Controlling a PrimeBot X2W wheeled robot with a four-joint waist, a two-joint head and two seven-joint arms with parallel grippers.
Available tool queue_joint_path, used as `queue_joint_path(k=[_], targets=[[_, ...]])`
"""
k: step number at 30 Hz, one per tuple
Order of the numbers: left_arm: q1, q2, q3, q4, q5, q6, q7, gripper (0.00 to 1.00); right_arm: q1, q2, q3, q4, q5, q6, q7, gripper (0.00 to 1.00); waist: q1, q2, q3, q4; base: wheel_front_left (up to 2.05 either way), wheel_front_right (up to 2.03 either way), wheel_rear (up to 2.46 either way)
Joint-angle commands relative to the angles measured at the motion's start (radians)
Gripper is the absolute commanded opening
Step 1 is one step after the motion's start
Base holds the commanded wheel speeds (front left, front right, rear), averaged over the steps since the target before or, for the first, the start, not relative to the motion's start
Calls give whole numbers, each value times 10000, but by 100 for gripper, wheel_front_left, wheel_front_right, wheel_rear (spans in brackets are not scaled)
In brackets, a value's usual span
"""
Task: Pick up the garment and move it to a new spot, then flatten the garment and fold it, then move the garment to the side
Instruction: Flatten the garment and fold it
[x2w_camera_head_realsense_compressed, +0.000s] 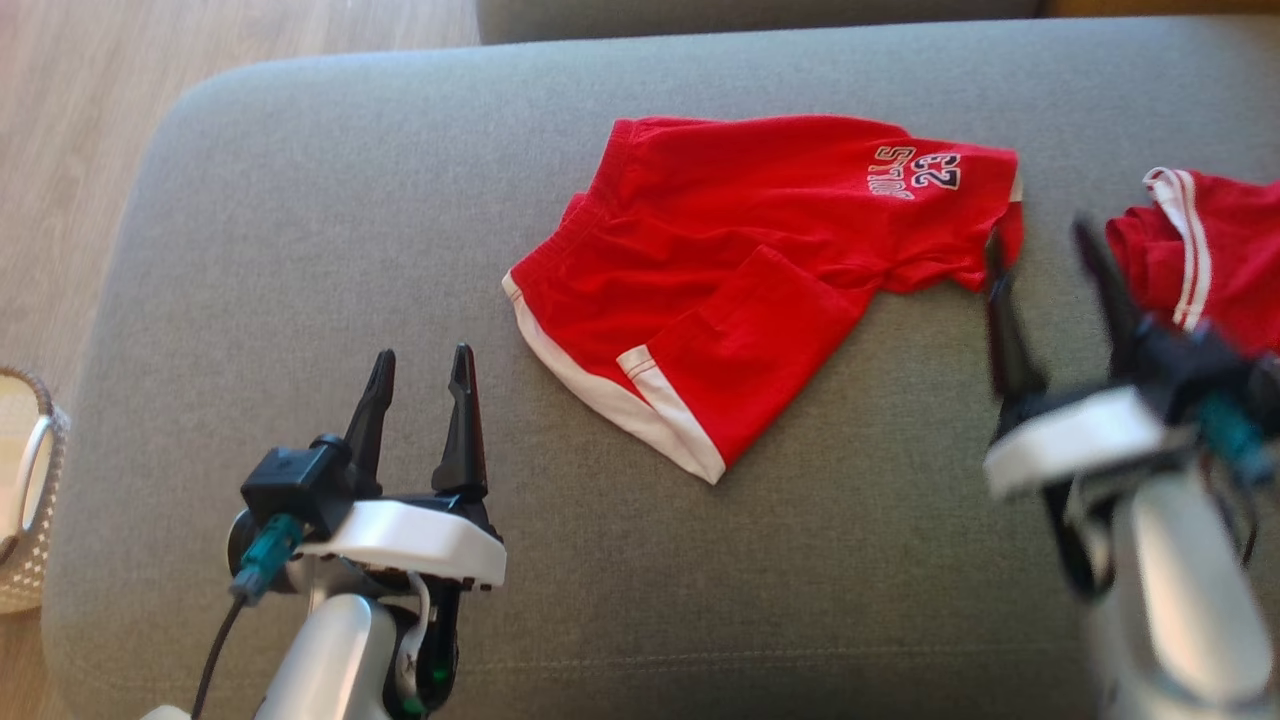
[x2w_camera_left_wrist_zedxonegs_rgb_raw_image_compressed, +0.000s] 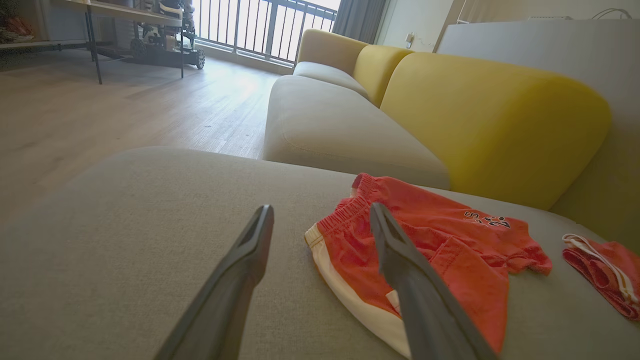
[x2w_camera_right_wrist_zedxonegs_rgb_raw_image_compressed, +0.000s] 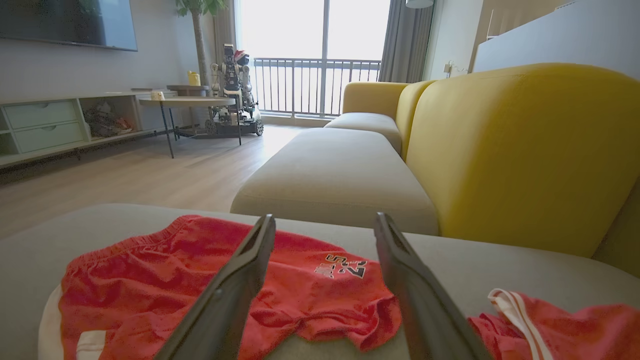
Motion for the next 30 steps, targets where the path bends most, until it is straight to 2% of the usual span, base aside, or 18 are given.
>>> queue_joint_path(k=[1, 5, 8, 16, 24, 30], targets=[[-476, 41, 334, -415, 37, -12, -122, 100, 290, 102, 417, -551, -59, -2, -89, 100, 0, 0, -102, -52, 0, 0, 0], [-385, 41, 488, -674, 58, 116, -122, 100, 1503, 114, 1134, -1149, -386, -2, -91, 100, 0, 0, -224, -129, 0, 0, 0], [-190, 41, 468, -581, 200, 48, -122, 100, 2016, 117, 1397, -1267, -598, -2, -92, 100, 0, 0, -295, -136, 0, 0, 0], [-96, 41, 294, -458, 152, -60, -122, 100, 1727, 121, 2088, -1152, -449, -2, -77, 100, 0, 0, -263, 200, 0, 0, 0], [-237, 41, 3, -498, 2, 79, -122, 100, 130, 122, 3263, 243, -428, -2, 548, 100, 0, 0, 145, 1034, 0, 0, 0], [-378, 41, -287, -415, -216, 164, -122, 100, -1079, 47, 3057, 2145, -586, -2, 975, 100, 0, 0, 500, 1848, 0, 0, 0]])
